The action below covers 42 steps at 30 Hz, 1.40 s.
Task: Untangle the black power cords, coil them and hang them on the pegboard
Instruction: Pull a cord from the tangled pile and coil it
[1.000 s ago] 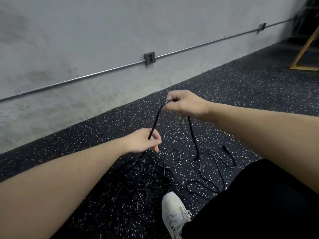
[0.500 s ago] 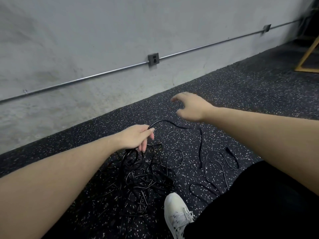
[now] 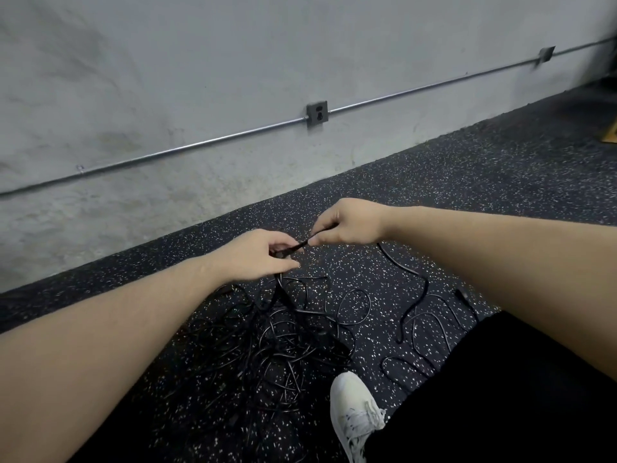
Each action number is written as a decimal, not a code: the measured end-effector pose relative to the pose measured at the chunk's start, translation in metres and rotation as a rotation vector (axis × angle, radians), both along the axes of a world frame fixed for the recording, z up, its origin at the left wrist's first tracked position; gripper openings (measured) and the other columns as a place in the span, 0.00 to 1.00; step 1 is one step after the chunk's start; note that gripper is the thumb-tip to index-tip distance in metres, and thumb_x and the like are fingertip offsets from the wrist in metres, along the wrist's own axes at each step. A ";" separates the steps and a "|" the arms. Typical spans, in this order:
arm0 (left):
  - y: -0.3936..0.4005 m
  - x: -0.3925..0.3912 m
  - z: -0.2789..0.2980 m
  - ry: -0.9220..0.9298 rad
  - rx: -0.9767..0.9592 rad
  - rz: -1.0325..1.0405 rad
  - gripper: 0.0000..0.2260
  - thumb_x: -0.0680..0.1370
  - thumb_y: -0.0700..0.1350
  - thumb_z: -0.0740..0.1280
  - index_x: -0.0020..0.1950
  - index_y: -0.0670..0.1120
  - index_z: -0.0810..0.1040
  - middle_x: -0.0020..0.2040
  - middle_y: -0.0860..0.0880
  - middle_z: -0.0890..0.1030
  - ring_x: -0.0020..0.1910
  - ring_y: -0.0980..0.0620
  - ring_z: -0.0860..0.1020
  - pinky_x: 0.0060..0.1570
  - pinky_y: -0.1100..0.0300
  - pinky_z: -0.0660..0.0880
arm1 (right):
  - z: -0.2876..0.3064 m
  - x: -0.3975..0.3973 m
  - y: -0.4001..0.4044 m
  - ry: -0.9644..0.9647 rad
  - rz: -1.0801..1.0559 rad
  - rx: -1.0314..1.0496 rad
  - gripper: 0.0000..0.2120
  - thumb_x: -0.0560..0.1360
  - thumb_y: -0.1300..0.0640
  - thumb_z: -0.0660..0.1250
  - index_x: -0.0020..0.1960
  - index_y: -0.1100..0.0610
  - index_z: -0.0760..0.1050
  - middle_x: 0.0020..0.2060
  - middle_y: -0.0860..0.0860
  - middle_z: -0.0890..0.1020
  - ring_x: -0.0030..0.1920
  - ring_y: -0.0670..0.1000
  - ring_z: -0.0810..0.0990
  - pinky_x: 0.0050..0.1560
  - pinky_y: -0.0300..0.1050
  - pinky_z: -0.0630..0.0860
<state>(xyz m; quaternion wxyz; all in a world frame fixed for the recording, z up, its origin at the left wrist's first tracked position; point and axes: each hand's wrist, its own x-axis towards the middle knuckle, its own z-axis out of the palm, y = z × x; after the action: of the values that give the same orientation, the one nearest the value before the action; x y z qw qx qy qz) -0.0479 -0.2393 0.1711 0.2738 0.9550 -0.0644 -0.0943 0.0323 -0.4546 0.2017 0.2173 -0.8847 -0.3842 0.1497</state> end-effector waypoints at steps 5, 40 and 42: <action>0.002 -0.003 0.009 0.052 0.066 0.017 0.20 0.77 0.42 0.69 0.67 0.57 0.77 0.55 0.54 0.83 0.56 0.50 0.82 0.61 0.51 0.77 | 0.002 -0.004 0.015 0.019 -0.079 0.135 0.07 0.80 0.48 0.69 0.47 0.50 0.82 0.32 0.45 0.79 0.27 0.39 0.72 0.31 0.35 0.69; 0.089 -0.061 0.014 -0.255 -0.291 0.401 0.09 0.87 0.51 0.56 0.54 0.59 0.75 0.42 0.54 0.75 0.38 0.49 0.72 0.39 0.52 0.71 | 0.006 -0.025 0.085 0.357 -0.081 0.418 0.14 0.84 0.49 0.62 0.57 0.60 0.77 0.35 0.52 0.79 0.34 0.50 0.77 0.34 0.45 0.77; 0.097 -0.069 0.011 -0.213 -0.321 0.404 0.09 0.87 0.52 0.56 0.56 0.56 0.76 0.39 0.53 0.75 0.37 0.50 0.72 0.41 0.51 0.72 | 0.008 -0.028 0.100 0.321 -0.080 0.477 0.12 0.82 0.46 0.64 0.58 0.51 0.81 0.34 0.50 0.74 0.30 0.47 0.70 0.29 0.42 0.67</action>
<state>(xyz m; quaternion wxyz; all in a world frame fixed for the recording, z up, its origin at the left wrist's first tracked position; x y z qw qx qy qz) -0.1165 -0.1421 0.1825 0.4266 0.8974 0.0844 0.0746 0.0044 -0.3549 0.2098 0.4829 -0.7882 -0.3340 0.1844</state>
